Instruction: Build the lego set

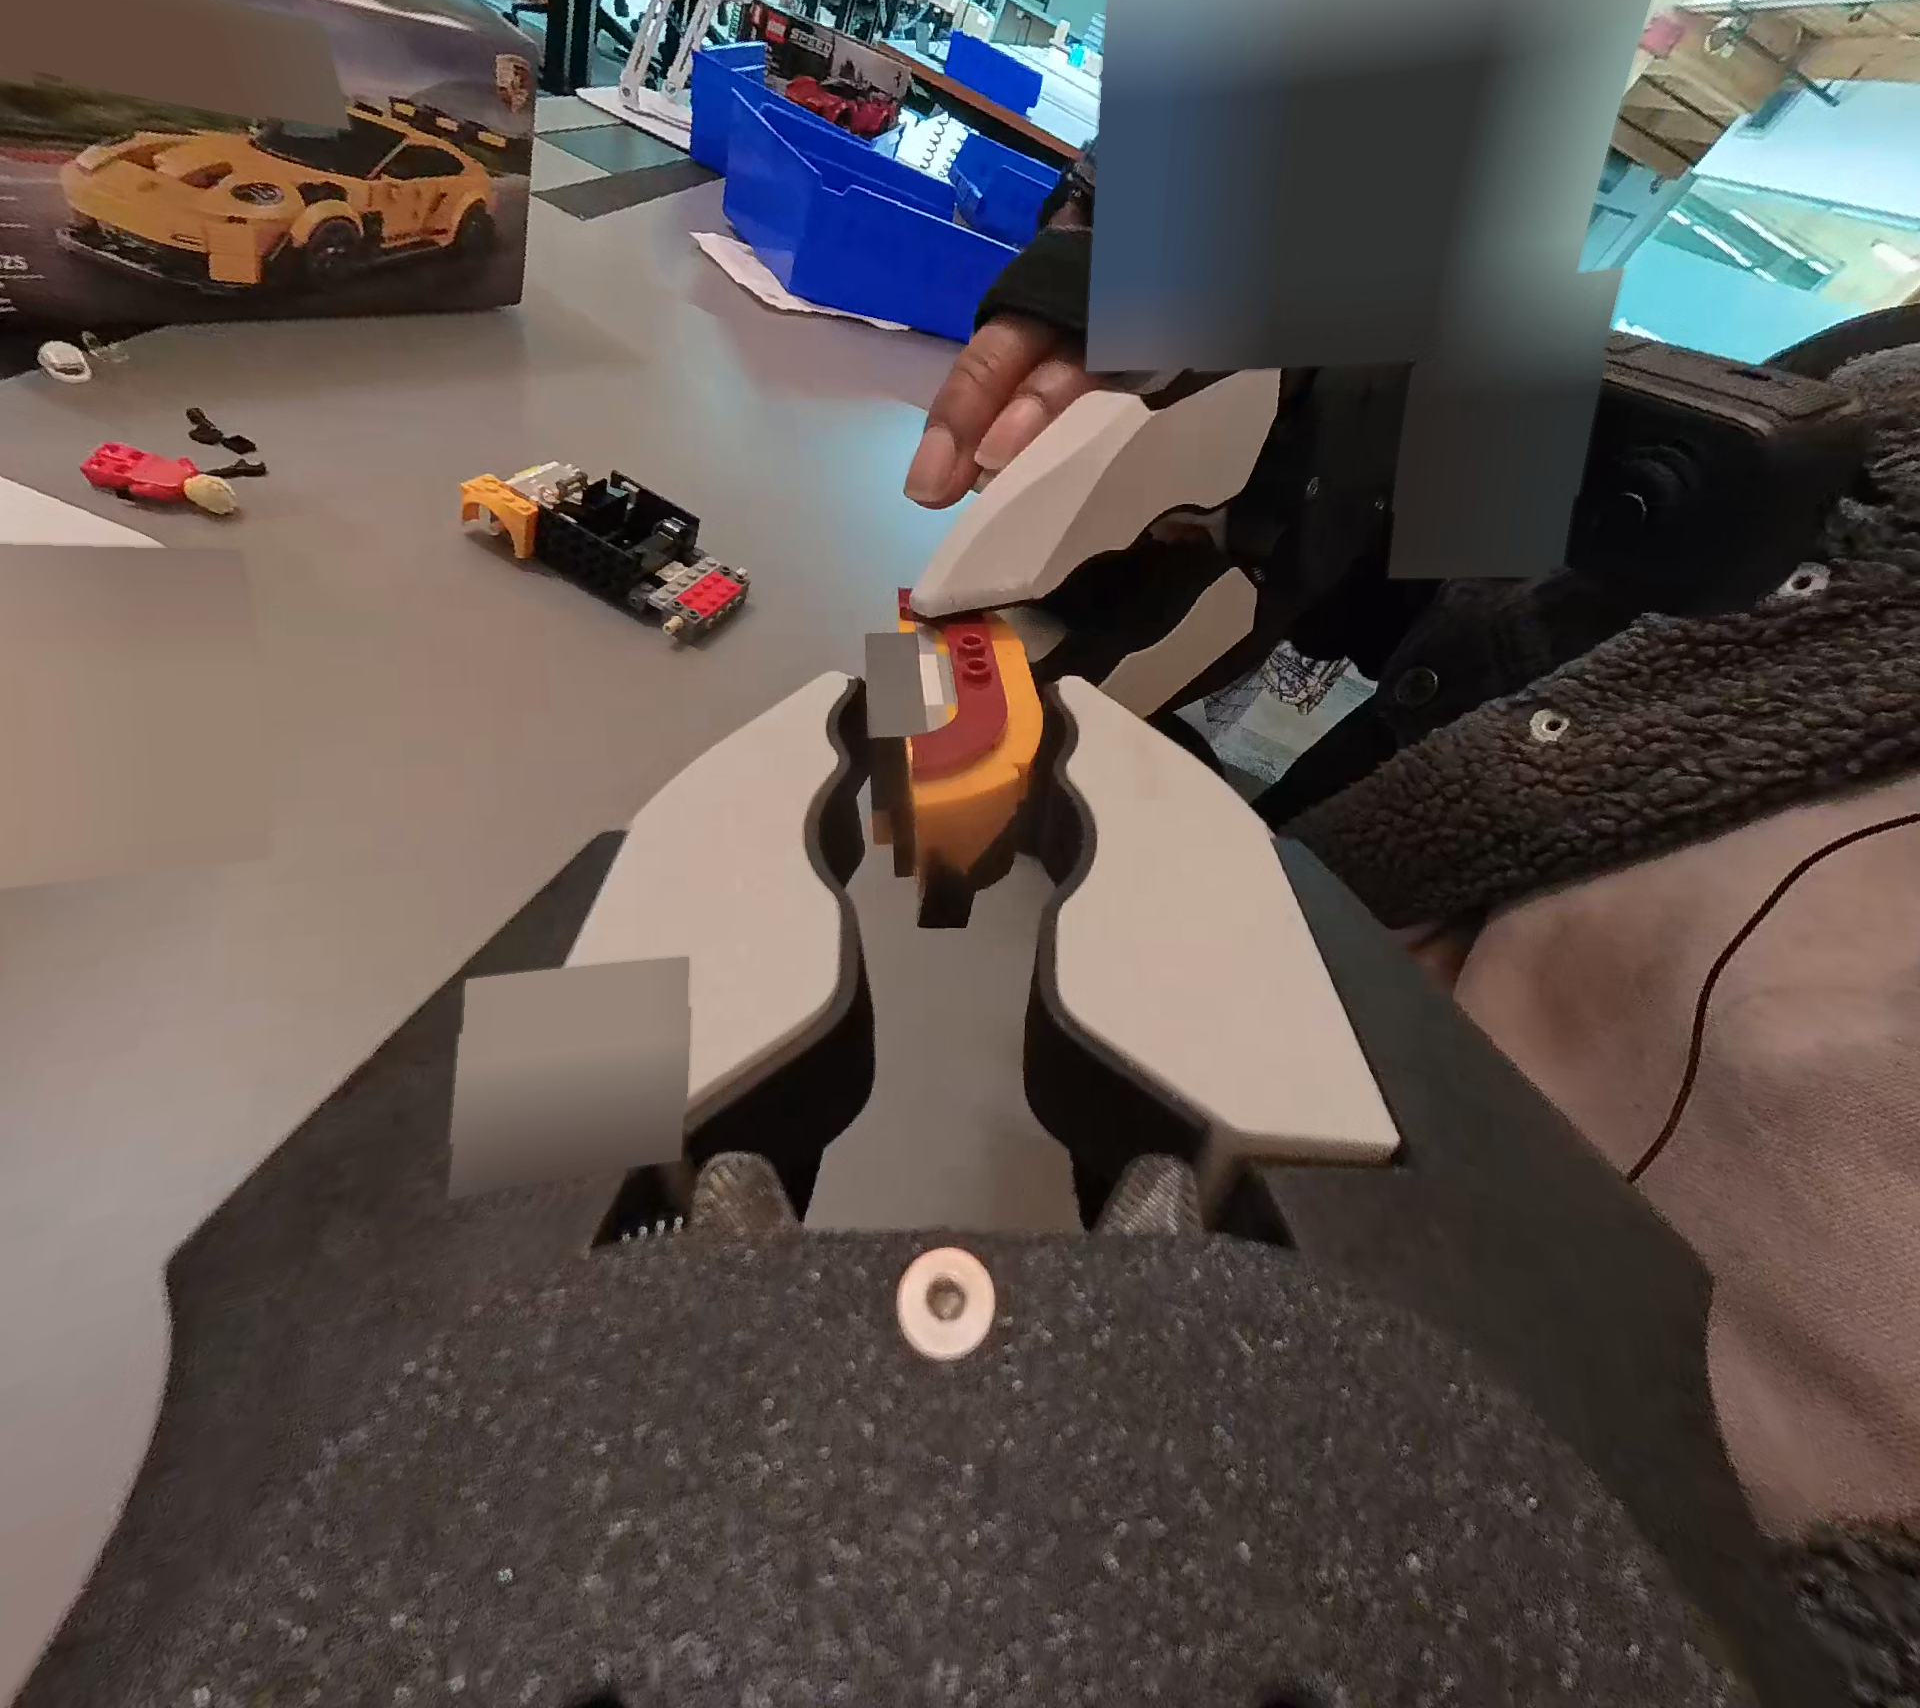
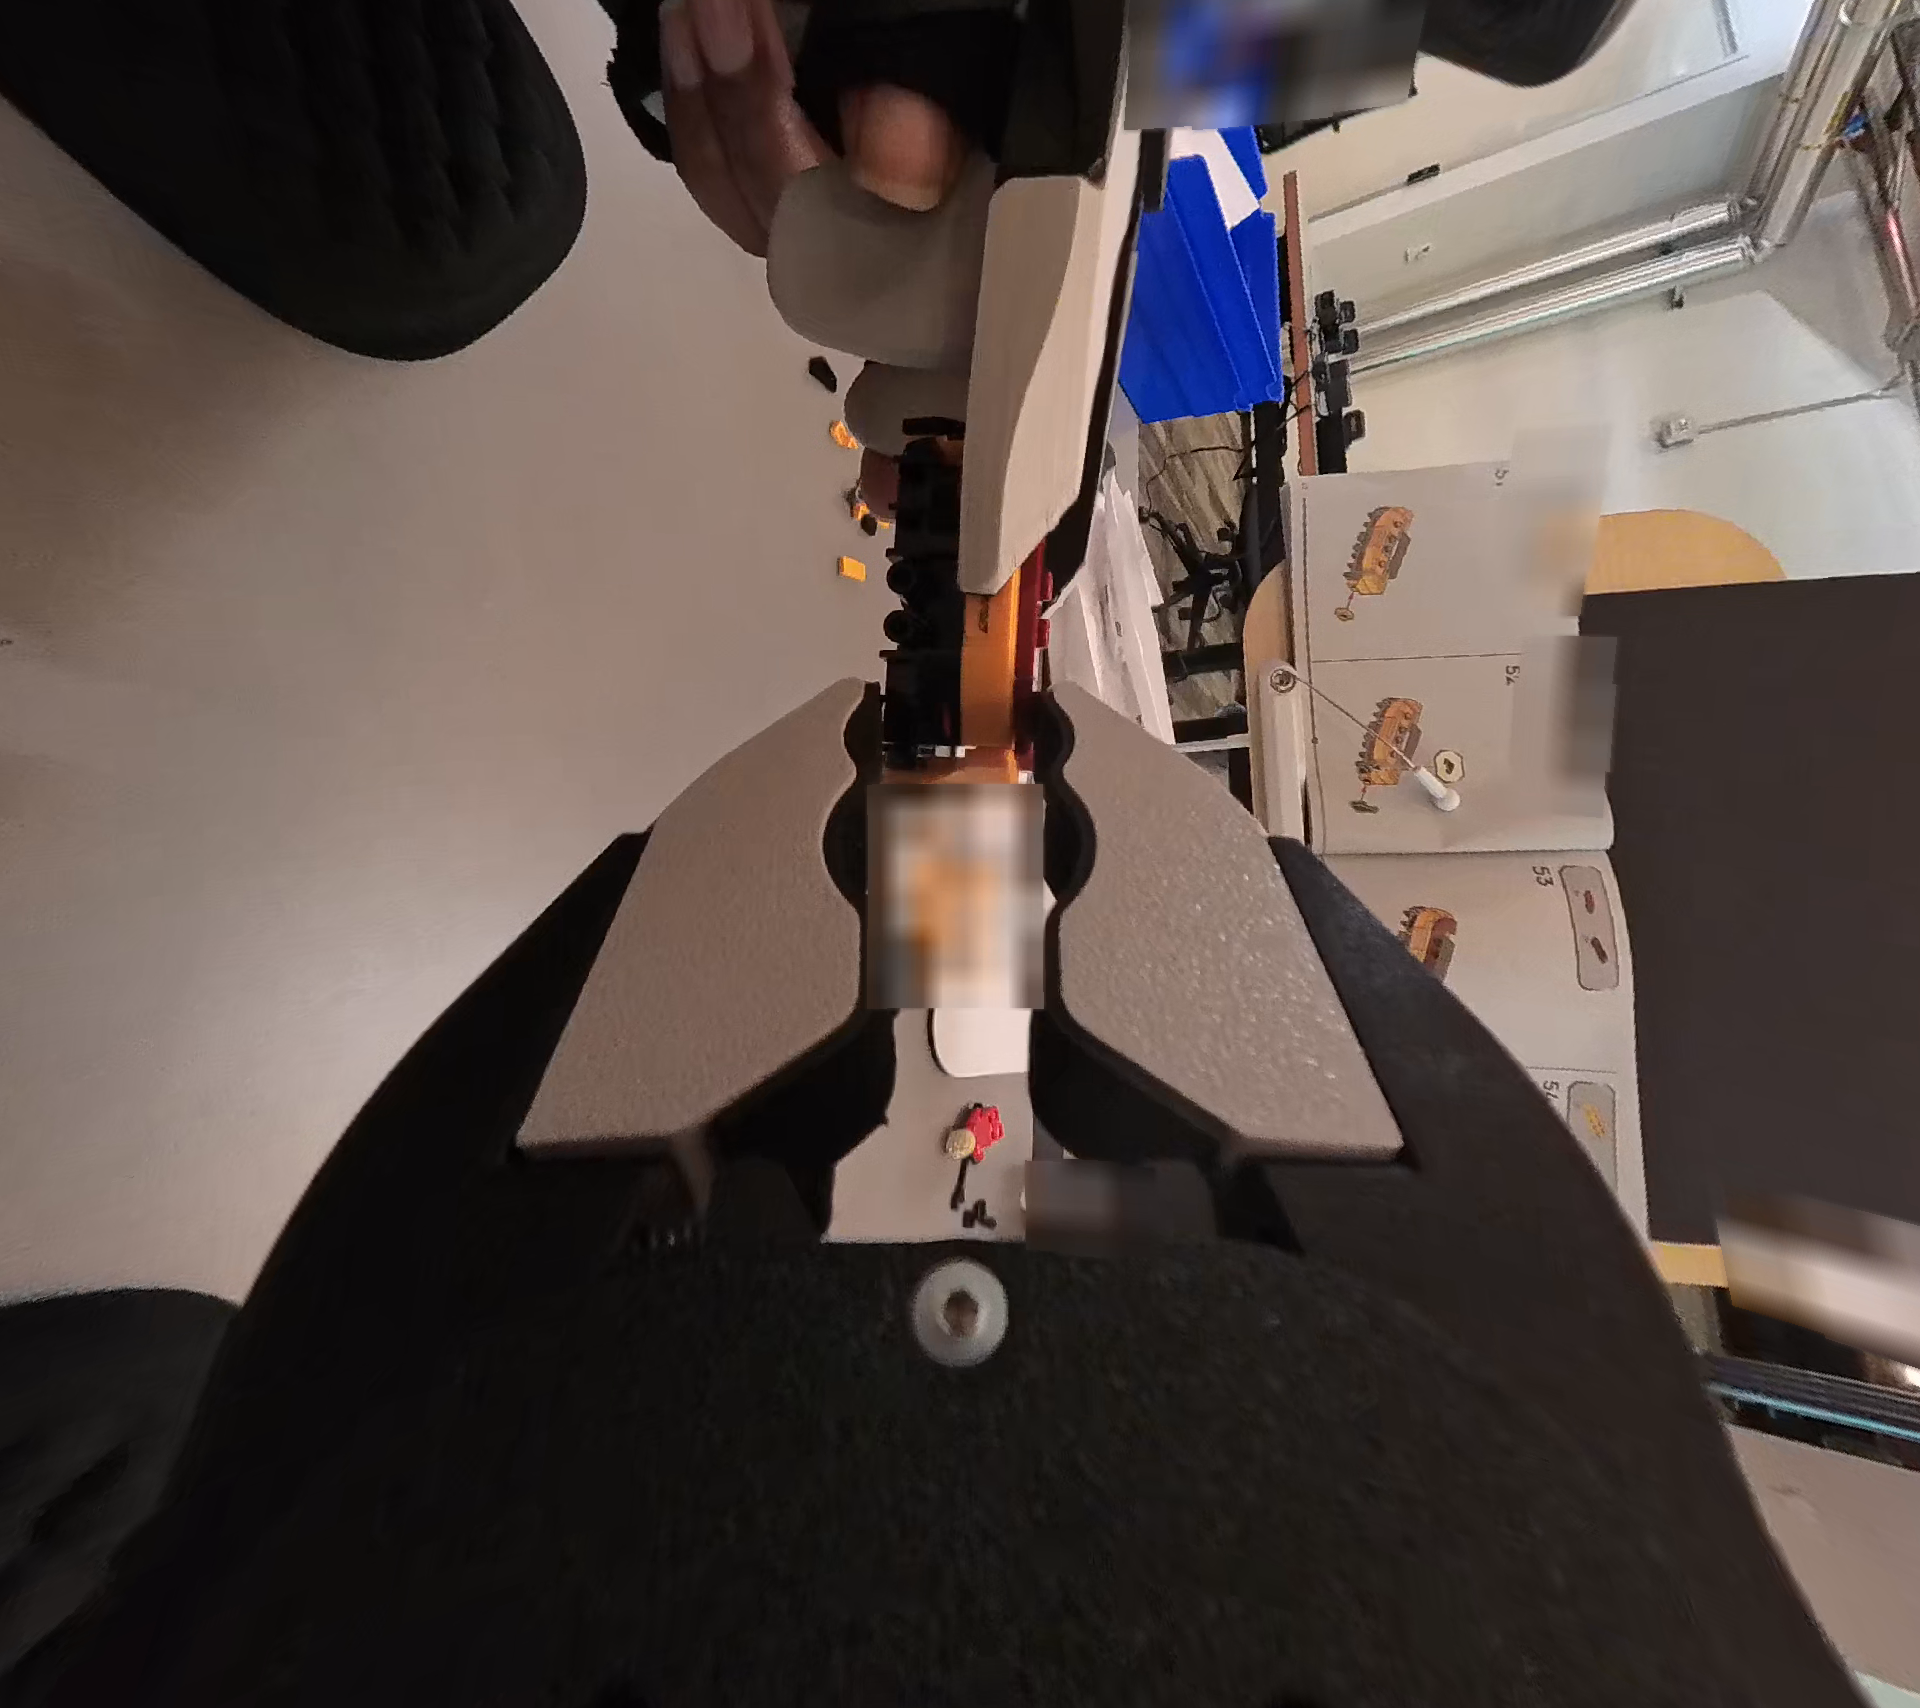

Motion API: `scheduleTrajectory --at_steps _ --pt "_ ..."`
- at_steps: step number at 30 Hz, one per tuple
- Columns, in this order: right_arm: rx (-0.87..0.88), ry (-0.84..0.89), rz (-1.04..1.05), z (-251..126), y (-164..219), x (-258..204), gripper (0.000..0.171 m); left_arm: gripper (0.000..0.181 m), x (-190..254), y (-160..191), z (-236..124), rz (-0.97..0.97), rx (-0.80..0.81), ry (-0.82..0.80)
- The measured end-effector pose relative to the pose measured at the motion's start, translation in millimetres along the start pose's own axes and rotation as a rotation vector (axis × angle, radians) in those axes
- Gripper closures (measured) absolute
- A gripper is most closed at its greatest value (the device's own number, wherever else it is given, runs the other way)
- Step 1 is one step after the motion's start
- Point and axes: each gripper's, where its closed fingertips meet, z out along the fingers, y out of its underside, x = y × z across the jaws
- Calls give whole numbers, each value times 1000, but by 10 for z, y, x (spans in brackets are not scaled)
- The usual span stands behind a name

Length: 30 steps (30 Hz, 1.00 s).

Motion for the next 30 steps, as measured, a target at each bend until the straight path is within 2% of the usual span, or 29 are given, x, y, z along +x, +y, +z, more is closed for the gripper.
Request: scheduleTrajectory --at_steps 16,18,20,22,24,30 --pt "-74 11 -64 -6 19 -84 144 150 12 84 29 16 -4 -11" --pt "-22 64 -53 -48 -36 10 143 150 54 5 0 109 44 -4" --pt "42 106 2 -147 -68 120 125 150 109 -93 -46 318 117 -51" --pt "143 73 209 -257 -75 153 122 150 175 -118 -97 588 153 -125" --pt "218 49 383 -309 -29 149 120 150 202 -103 -103 747 146 -176" --pt "282 14 546 -295 15 50 121 150 229 -56 -32 887 112 -193"
